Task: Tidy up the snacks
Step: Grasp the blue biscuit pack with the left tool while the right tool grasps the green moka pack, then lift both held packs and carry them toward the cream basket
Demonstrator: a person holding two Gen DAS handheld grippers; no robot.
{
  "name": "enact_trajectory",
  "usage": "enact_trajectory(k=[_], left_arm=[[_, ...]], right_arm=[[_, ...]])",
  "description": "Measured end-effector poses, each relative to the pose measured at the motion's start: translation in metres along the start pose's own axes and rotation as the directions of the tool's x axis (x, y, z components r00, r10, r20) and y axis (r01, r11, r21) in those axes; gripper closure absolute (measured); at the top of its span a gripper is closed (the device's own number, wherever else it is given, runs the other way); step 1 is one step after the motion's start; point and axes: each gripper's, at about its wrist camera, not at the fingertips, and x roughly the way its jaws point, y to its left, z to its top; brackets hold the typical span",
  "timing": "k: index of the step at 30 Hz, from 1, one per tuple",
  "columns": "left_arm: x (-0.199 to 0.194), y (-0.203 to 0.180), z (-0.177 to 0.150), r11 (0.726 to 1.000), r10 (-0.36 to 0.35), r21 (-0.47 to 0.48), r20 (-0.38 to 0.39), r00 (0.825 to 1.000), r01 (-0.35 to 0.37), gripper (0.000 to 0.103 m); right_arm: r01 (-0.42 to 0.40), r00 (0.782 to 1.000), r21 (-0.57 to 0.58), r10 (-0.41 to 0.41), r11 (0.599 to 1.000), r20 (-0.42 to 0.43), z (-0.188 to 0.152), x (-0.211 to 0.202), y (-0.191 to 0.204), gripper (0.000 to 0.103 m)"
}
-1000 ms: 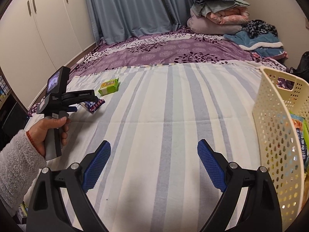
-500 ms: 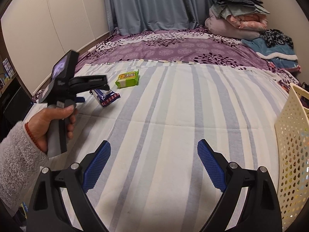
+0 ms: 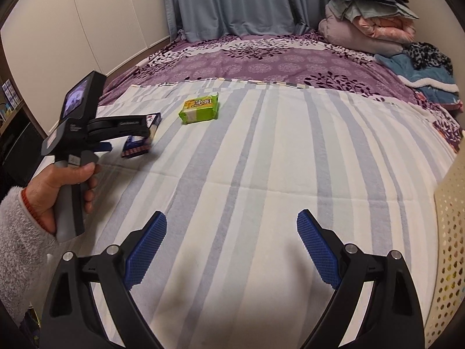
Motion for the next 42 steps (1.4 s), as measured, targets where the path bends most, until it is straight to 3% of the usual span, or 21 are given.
enact_trajectory(k=[9,12,15,30,37,42], left_arm=[[0.009,-0.004,0.009,0.997,-0.062,0.045,0.009,0.998,0.061,0.004],[0.009,-0.01,0.011,0.995,-0.041,0.091,0.034,0.999,0.038,0.03],[0.005,-0.005,0.011,0.992,-0.095,0.089,0.049,0.994,0.09,0.056],[-0.032,0.02,-0.005,0.988,-0.136,0.083,0.101,0.986,0.127,0.058],[-0.043,0.025,-0.008,0.986,-0.156,0.081,0.116,0.981,0.147,0.058],[-0.048,0.017,-0.007,0.983,-0.163,0.104,0.124,0.979,0.151,0.058]], right_arm=[[0.024,0.999,-0.049,-0.023,0.999,0.022,0.049,0.05,0.01,0.012],[0.028,1.0,-0.055,-0.028,0.998,0.011,0.068,0.073,0.01,0.012],[0.013,1.0,-0.021,-0.014,1.0,-0.009,0.081,0.093,0.007,0.012],[-0.076,0.992,-0.034,0.072,0.997,-0.1,0.152,0.194,0.058,0.012],[-0.022,0.99,-0.055,0.014,0.998,-0.137,0.155,0.215,0.068,0.013],[0.026,0.992,-0.102,-0.038,0.994,-0.12,0.152,0.211,0.069,0.037]])
